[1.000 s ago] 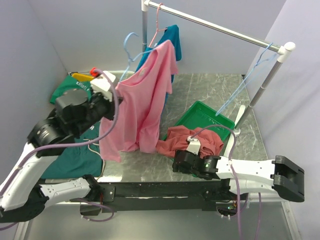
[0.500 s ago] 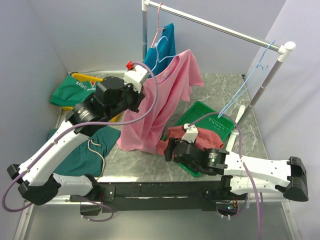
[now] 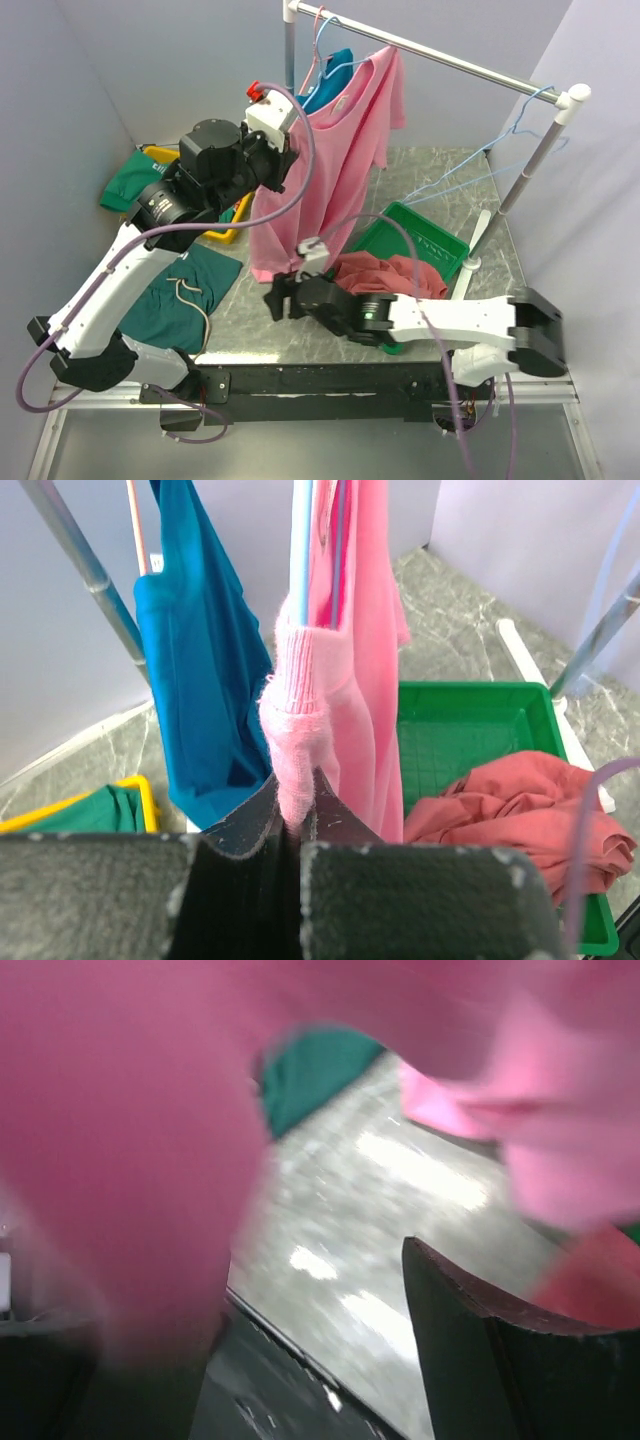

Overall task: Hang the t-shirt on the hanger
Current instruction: Place the hanger at the clothesline.

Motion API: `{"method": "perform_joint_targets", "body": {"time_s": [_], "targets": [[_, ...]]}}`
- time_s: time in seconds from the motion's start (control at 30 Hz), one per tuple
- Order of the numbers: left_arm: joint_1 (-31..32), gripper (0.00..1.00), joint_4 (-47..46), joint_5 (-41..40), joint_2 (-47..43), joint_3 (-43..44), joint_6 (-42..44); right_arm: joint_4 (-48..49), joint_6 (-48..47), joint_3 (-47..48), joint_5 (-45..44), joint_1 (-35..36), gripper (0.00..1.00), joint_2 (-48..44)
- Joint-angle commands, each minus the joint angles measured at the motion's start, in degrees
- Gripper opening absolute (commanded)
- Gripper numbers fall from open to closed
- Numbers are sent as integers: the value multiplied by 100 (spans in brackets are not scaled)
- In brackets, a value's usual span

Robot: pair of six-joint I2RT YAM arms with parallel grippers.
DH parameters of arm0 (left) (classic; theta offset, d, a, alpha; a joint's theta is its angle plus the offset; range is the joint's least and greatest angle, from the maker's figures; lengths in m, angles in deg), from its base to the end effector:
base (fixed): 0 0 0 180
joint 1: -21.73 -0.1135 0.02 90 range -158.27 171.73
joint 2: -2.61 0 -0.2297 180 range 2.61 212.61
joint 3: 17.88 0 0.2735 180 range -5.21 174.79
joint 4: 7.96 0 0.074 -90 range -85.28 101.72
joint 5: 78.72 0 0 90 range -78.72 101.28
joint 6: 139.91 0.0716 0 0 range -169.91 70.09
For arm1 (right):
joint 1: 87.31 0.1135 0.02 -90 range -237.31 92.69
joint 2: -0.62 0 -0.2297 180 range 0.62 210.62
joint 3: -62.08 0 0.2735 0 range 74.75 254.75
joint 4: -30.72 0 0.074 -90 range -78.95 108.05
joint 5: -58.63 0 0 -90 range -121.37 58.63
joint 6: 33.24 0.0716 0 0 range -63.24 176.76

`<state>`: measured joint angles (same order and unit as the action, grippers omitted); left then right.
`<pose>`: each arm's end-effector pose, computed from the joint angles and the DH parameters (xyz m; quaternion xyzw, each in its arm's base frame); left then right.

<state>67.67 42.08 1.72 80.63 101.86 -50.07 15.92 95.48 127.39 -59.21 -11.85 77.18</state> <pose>0.2308 -0.2214 0.4993 0.2430 0.7157 -0.1971 0.6243 0.1223 0.3384 0.2233 -0.1386 0.8216 0.3206 0.4506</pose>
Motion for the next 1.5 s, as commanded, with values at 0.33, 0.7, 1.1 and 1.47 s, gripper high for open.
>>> {"method": "perform_joint_targets", "body": {"time_s": [0.33, 0.7, 1.1, 1.47], "targets": [[-23, 1, -361, 244, -146, 649, 104, 671, 381, 1371, 244, -1322, 72, 2179], [-14, 1, -291, 323, -463, 210, 60, -427, 892, 1801, -117, -2561, 74, 2171], [-14, 1, -388, 324, -761, -624, -388, -447, 777, 1917, 128, -3055, 75, 1898], [-32, 1, -98, 51, -157, -180, -326, 28, 594, 1337, 358, -2687, 75, 1723]]}}
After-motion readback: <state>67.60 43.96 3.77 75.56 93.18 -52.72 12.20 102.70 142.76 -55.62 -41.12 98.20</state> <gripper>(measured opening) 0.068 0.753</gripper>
